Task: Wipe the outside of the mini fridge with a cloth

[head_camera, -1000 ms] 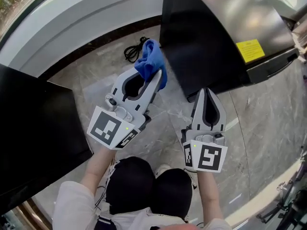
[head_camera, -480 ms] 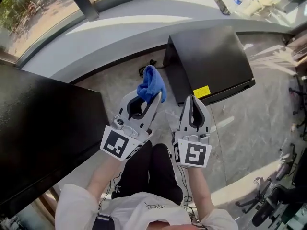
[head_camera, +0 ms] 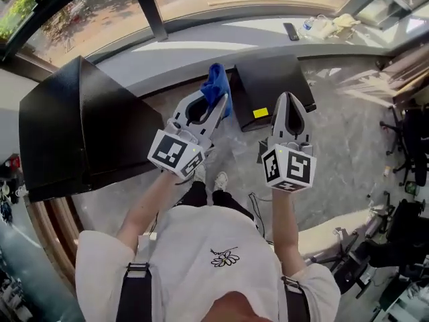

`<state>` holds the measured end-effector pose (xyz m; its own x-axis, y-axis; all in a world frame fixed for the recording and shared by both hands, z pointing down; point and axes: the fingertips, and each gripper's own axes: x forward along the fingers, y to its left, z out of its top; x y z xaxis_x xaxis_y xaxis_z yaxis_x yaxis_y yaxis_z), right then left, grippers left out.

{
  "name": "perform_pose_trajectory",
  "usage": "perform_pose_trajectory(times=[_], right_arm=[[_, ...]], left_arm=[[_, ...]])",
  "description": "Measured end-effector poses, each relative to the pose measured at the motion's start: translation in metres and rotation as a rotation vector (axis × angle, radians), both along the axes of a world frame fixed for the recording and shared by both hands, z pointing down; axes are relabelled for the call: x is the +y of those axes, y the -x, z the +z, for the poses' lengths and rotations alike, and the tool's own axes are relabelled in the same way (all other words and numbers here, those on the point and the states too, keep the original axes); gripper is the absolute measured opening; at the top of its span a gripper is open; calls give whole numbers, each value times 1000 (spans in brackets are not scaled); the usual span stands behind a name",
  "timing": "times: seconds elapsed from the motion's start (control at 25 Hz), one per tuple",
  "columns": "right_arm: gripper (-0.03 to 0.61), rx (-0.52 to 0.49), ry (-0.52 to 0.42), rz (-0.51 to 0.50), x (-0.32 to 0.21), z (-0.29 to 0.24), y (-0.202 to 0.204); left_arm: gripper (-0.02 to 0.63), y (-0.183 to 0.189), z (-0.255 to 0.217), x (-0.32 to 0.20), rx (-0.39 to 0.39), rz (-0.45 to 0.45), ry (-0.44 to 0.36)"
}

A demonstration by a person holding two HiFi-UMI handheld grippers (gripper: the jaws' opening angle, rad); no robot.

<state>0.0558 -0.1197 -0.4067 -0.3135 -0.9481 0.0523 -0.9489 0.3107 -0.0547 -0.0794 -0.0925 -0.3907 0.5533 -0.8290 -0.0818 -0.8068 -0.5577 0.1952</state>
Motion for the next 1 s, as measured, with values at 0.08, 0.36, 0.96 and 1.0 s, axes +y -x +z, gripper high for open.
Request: perform_pose_trajectory(times=[0.08, 0.36, 0.96, 1.0], right_arm=[[11, -11, -35, 4, 6, -16, 0], [11, -14, -11, -40, 30, 3, 17], [11, -5, 20, -89, 60, 7, 29], [11, -9, 22, -91, 64, 6, 29]], left_arm=[[57, 8, -13, 8, -38, -28, -54], [57, 16, -11, 26, -65, -51, -74], [57, 28, 1, 48, -34, -64, -34], [57, 27, 2, 52, -31, -64, -33]])
